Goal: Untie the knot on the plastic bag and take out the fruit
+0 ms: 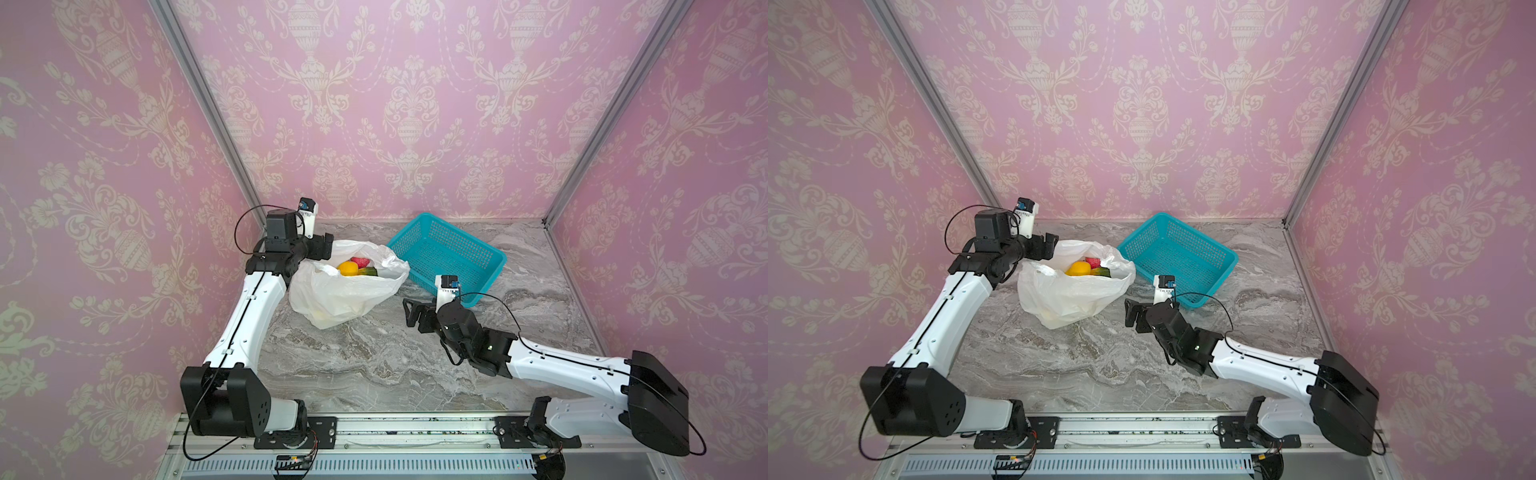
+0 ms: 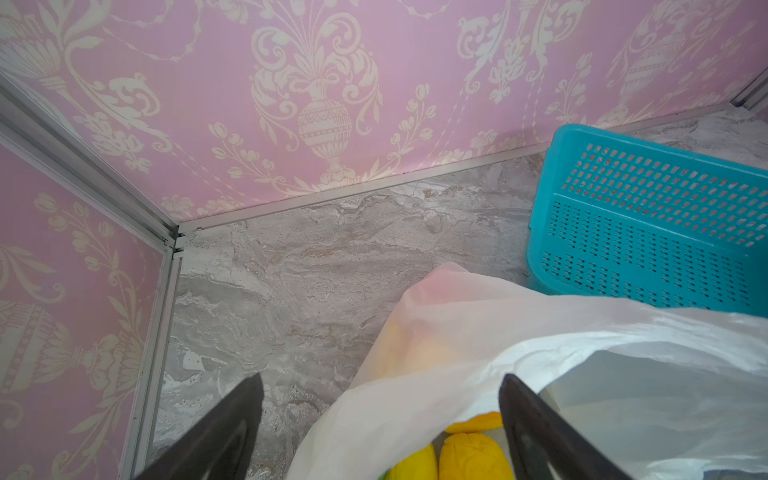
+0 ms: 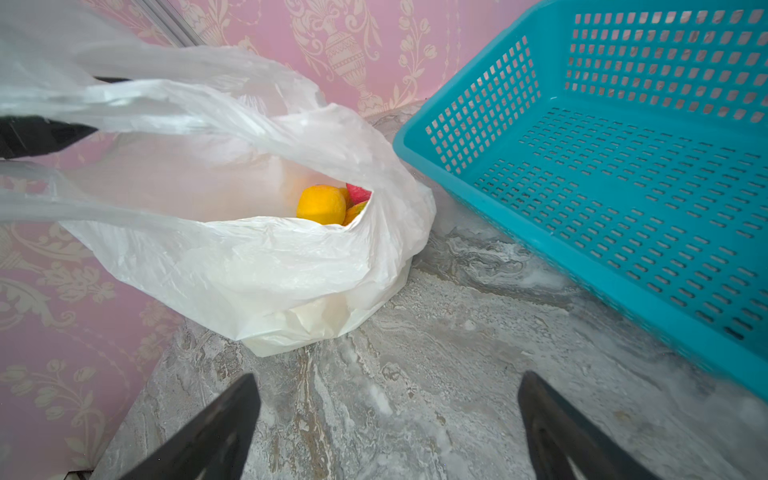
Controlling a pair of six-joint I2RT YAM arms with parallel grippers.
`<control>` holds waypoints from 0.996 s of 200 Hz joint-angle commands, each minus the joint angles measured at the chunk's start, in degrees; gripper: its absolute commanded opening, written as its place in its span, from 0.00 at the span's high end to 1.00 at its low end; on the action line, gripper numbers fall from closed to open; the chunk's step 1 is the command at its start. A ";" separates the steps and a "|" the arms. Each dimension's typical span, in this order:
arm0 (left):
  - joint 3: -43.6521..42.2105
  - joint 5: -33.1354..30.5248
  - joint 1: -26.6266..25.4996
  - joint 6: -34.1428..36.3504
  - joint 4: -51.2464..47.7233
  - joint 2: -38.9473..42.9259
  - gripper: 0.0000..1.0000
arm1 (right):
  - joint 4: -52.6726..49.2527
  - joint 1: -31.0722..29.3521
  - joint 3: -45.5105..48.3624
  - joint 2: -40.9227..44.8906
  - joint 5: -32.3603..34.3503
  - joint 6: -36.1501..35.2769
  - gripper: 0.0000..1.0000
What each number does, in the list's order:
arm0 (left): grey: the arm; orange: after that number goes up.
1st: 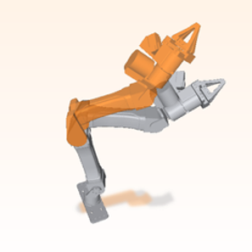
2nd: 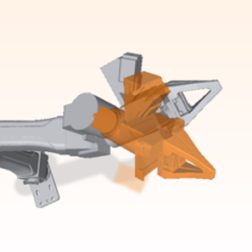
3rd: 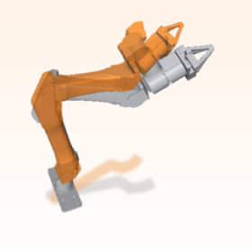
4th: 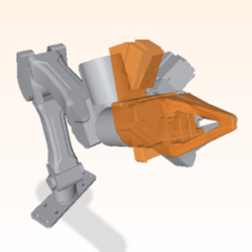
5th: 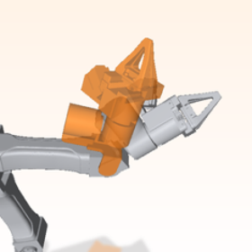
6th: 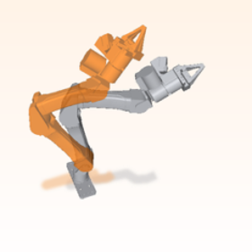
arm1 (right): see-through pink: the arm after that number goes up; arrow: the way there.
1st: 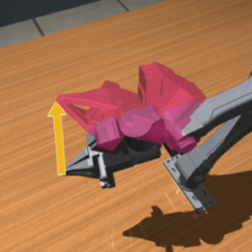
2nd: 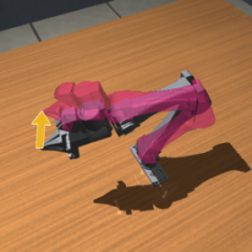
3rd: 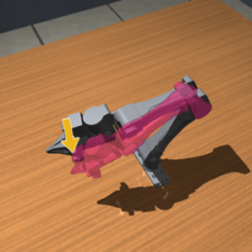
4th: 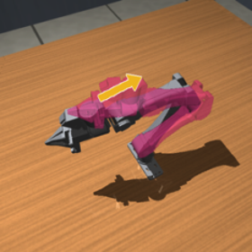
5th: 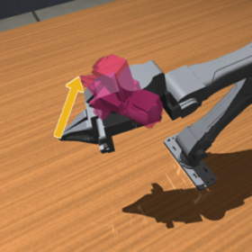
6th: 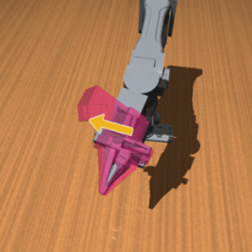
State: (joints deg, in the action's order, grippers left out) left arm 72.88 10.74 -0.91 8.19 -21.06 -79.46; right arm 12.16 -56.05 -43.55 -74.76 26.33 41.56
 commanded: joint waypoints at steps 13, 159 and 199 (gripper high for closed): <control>-2.61 5.97 -0.12 4.61 3.36 3.40 0.09 | 1.86 -1.57 -6.31 -5.75 -2.14 1.10 0.02; -2.81 -8.69 -7.48 14.22 0.98 -3.38 0.14 | 0.32 -1.69 -6.80 -7.40 -2.34 0.87 0.00; 0.58 -10.23 -8.31 12.65 -0.96 -5.33 0.64 | 0.49 -1.65 -4.94 -5.37 -1.64 0.72 0.00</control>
State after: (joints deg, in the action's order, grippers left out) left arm 69.30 2.72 -8.91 21.26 -19.73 -84.55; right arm 12.40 -57.58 -49.93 -82.15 23.18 42.06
